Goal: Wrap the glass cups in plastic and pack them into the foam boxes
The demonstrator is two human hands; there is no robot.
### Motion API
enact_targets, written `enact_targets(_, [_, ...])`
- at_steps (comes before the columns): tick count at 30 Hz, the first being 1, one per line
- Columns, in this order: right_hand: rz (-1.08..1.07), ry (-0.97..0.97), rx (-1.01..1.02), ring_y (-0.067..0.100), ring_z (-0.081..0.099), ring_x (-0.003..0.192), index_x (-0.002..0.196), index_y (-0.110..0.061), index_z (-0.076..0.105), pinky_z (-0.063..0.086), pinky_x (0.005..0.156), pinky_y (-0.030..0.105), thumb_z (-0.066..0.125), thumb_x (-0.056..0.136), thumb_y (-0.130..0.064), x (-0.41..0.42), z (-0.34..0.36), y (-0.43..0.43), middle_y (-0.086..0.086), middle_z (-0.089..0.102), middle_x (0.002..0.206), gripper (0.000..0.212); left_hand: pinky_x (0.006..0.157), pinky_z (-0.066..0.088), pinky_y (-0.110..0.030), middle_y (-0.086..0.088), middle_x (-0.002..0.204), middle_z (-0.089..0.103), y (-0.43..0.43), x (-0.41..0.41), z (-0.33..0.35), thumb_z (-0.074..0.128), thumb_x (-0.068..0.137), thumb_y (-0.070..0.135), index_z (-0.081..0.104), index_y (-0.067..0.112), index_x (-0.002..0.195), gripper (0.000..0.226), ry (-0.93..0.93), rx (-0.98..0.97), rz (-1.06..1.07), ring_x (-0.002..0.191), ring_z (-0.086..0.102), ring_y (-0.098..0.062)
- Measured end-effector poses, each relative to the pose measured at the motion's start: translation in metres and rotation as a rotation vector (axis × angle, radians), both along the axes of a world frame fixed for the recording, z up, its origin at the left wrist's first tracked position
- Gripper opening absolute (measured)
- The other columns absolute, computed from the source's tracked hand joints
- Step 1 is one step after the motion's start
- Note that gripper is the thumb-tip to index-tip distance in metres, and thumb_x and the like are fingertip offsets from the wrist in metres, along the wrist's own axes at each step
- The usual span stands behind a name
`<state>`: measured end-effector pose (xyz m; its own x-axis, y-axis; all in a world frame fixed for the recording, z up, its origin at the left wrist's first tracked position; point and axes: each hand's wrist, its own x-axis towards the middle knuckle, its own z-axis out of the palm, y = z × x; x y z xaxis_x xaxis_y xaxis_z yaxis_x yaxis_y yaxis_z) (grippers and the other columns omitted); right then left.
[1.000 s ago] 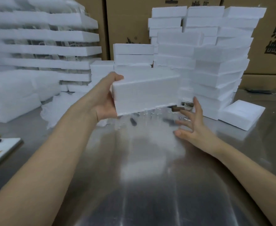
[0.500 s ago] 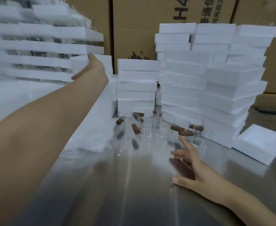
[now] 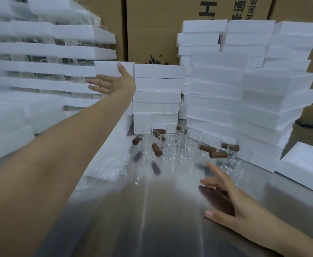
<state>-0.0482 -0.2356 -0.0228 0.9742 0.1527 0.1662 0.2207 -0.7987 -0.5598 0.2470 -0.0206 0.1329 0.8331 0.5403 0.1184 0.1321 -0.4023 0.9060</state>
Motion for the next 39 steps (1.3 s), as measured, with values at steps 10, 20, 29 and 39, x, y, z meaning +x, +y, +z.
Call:
enact_targets(10, [0.024, -0.058, -0.092, -0.019, 0.028, 0.126, 0.131, -0.061, 0.025, 0.023, 0.102, 0.004, 0.050, 0.071, -0.069, 0.004, -0.001, 0.001, -0.044, 0.032, 0.130, 0.065, 0.113, -0.002, -0.060, -0.011, 0.157, 0.011, 0.009, 0.015, -0.055, 0.050, 0.095, 0.044, 0.022, 0.011, 0.144, 0.066, -0.283, 0.391, -0.029, 0.145, 0.008, -0.028])
enact_targets(20, [0.008, -0.249, 0.155, -0.006, 0.057, 0.101, 0.073, -0.028, 0.067, 0.036, 0.087, 0.006, 0.059, 0.090, -0.018, 0.011, 0.004, 0.003, -0.015, 0.066, 0.104, 0.021, 0.116, 0.016, -0.044, -0.011, 0.140, 0.025, -0.054, -0.168, -0.126, 0.052, 0.094, 0.015, 0.042, 0.006, 0.126, 0.035, -0.640, 0.303, -0.750, 0.134, 0.020, -0.022])
enact_targets(29, [-0.268, -0.446, 0.069, 0.014, 0.058, 0.081, 0.070, -0.009, 0.068, 0.045, 0.078, 0.032, 0.060, 0.092, -0.026, 0.004, 0.012, -0.003, 0.000, 0.065, 0.079, 0.029, 0.104, 0.020, -0.025, -0.001, 0.126, 0.042, -0.046, -0.240, -0.161, 0.051, 0.087, 0.007, 0.062, 0.014, 0.100, 0.018, -0.644, 0.546, -0.999, 0.125, 0.029, -0.014])
enact_targets(39, [-1.030, -0.264, -0.332, 0.029, 0.004, 0.146, 0.146, -0.016, 0.035, -0.003, 0.115, 0.052, 0.044, 0.098, -0.038, -0.024, 0.005, -0.108, 0.008, 0.028, 0.155, 0.053, 0.086, 0.014, -0.020, 0.004, 0.119, 0.046, -0.025, -0.223, -0.169, 0.053, 0.089, 0.013, 0.064, 0.019, 0.099, 0.016, -0.340, 0.603, -0.890, 0.122, 0.031, -0.017])
